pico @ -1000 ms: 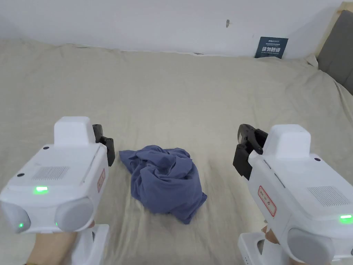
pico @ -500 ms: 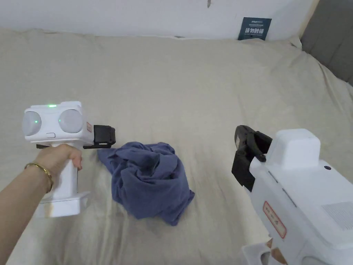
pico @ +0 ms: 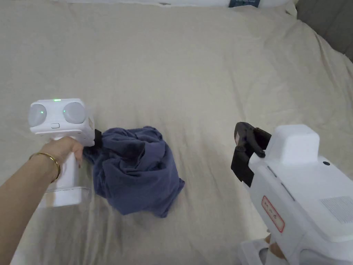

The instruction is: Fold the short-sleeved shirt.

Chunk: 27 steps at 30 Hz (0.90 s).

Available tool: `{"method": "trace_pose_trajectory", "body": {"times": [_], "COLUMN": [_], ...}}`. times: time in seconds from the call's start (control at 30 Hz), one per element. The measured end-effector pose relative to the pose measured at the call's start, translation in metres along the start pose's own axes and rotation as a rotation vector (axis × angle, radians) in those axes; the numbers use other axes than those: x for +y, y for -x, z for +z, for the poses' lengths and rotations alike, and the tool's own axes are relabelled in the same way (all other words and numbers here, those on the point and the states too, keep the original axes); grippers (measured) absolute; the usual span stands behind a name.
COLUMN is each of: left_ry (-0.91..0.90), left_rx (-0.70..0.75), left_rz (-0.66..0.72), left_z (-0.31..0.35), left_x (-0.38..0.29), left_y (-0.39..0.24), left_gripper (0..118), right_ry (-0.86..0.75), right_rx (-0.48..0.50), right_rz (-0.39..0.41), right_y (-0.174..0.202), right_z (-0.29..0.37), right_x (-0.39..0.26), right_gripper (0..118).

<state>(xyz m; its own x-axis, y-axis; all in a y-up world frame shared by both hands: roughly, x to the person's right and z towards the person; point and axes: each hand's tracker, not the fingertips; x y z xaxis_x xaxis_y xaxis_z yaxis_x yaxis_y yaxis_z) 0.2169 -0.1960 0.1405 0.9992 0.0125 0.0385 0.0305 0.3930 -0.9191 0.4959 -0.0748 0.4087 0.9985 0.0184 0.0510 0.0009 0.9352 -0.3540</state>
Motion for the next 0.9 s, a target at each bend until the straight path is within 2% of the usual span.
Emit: {"method": "trace_pose_trajectory", "body": {"times": [0.07, 0.13, 0.3, 0.37, 0.4, 0.43, 0.47, 0.5, 0.53, 0.57, 0.6, 0.67, 0.7, 0.77, 0.9], "left_ry": [0.003, 0.003, -0.173, -0.221, -0.240, -0.249, -0.261, -0.268, -0.274, -0.280, -0.280, -0.277, -0.275, -0.262, -0.228], "left_rx": [0.044, 0.030, -0.107, -0.144, -0.158, -0.157, -0.156, -0.158, -0.159, -0.158, -0.155, -0.153, -0.147, -0.130, -0.114], "left_rz": [-0.041, -0.083, 0.023, 0.058, 0.066, 0.060, 0.058, 0.054, 0.056, 0.058, 0.061, 0.078, 0.090, 0.108, 0.150], "left_z": [0.000, 0.009, 0.060, 0.082, 0.091, 0.098, 0.104, 0.109, 0.112, 0.113, 0.114, 0.115, 0.112, 0.109, 0.101], "left_x": [0.000, 0.001, 0.000, -0.004, -0.008, -0.012, -0.016, -0.020, -0.024, -0.029, -0.033, -0.041, -0.046, -0.053, -0.067], "left_y": [-0.006, -0.005, 0.020, 0.031, 0.036, 0.040, 0.044, 0.049, 0.053, 0.056, 0.061, 0.071, 0.076, 0.085, 0.100], "left_gripper": [3, 3, 3, 3, 3, 3, 3, 3, 3, 3, 3, 3, 3, 3, 3], "right_ry": [0.006, 0.011, 0.040, 0.096, 0.156, 0.195, 0.216, 0.265, 0.325, 0.400, 0.460, 0.540, 0.575, 0.640, 0.711], "right_rx": [-0.002, 0.002, 0.037, 0.077, 0.099, 0.094, 0.095, 0.110, 0.131, 0.149, 0.162, 0.176, 0.153, 0.104, 0.088], "right_rz": [-0.001, -0.002, 0.033, 0.034, 0.060, 0.086, 0.099, 0.107, 0.103, 0.082, 0.055, 0.024, 0.016, 0.033, 0.057], "right_y": [-0.001, -0.001, -0.002, -0.002, -0.002, 0.000, 0.001, 0.003, 0.003, 0.003, 0.003, 0.003, 0.003, 0.007, 0.019], "right_z": [0.000, 0.002, -0.003, -0.011, -0.019, -0.026, -0.035, -0.044, -0.055, -0.068, -0.080, -0.101, -0.111, -0.127, -0.152], "right_x": [-0.002, -0.002, 0.005, 0.007, 0.008, 0.009, 0.007, 0.004, 0.001, -0.003, -0.009, -0.022, -0.029, -0.044, -0.067], "right_gripper": [1, 1, 1, 2, 5, 14, 29, 60, 83, 105, 118, 118, 118, 118, 113]}}
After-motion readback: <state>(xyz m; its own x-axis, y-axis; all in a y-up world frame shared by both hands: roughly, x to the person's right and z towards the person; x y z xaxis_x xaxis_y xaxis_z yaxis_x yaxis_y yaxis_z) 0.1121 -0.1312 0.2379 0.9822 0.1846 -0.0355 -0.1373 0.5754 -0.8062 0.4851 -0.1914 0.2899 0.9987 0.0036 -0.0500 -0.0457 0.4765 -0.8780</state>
